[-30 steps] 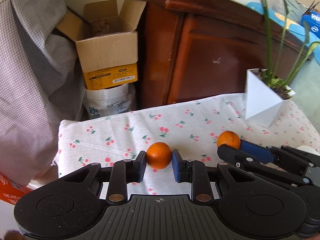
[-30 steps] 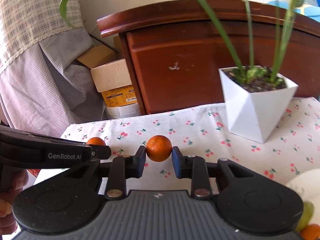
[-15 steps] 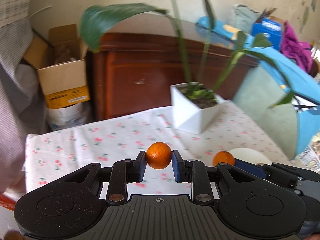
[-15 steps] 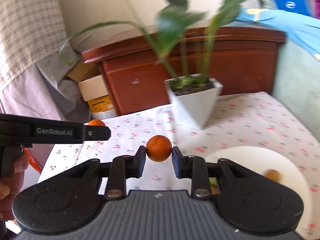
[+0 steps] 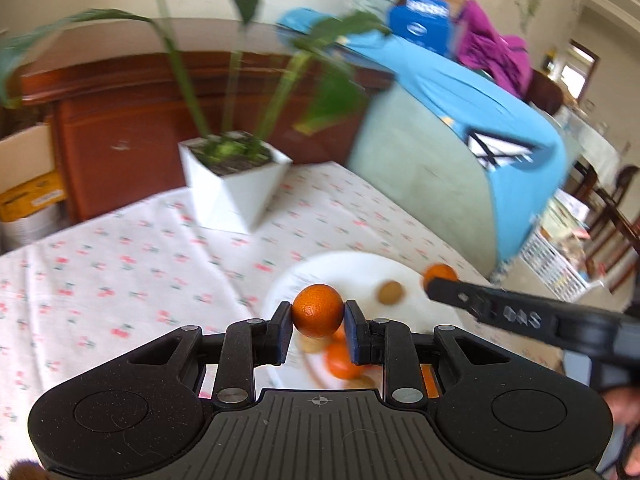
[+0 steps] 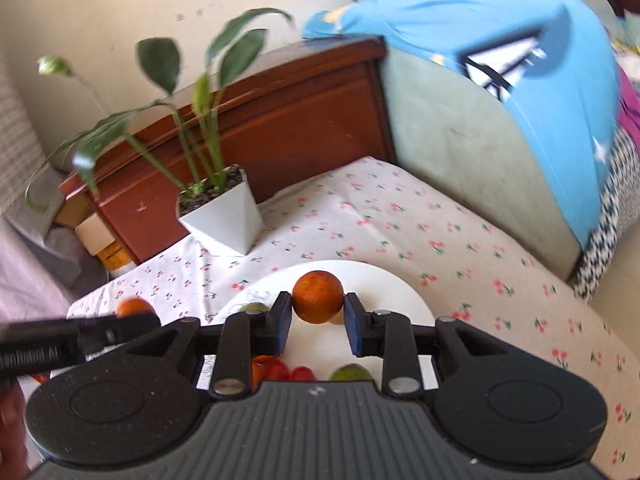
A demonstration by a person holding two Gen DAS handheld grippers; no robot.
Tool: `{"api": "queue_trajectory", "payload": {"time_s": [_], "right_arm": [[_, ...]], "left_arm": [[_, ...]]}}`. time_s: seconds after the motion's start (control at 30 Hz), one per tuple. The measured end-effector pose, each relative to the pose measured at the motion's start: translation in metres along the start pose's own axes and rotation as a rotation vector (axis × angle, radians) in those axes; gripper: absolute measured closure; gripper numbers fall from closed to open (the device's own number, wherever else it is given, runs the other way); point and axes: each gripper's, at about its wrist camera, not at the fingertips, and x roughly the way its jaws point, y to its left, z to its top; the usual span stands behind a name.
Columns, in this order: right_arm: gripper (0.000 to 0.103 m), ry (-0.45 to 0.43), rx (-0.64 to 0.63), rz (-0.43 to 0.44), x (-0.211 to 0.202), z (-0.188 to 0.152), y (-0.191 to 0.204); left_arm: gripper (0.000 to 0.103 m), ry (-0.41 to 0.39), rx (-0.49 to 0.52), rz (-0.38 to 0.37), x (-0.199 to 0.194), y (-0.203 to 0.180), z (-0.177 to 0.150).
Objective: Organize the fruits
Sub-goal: 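Carry both tangerines onto the plate and open both tools to release them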
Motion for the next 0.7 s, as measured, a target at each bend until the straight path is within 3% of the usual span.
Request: {"api": "queue_trajectory", "payload": {"time_s": [0.3, 0.7], "right_arm": [[0.075, 0.053, 0.021, 0.032, 0.008, -0.007, -0.009], [0.072, 0.087, 0.053, 0.043, 0.02, -0.012, -0.006]], "left_arm": [[0.078, 0.089, 0.088, -0.062, 0.018, -0.048, -0.029], [0.077, 0.098, 0.102, -0.037, 0.028, -0.053, -0.036]]}}
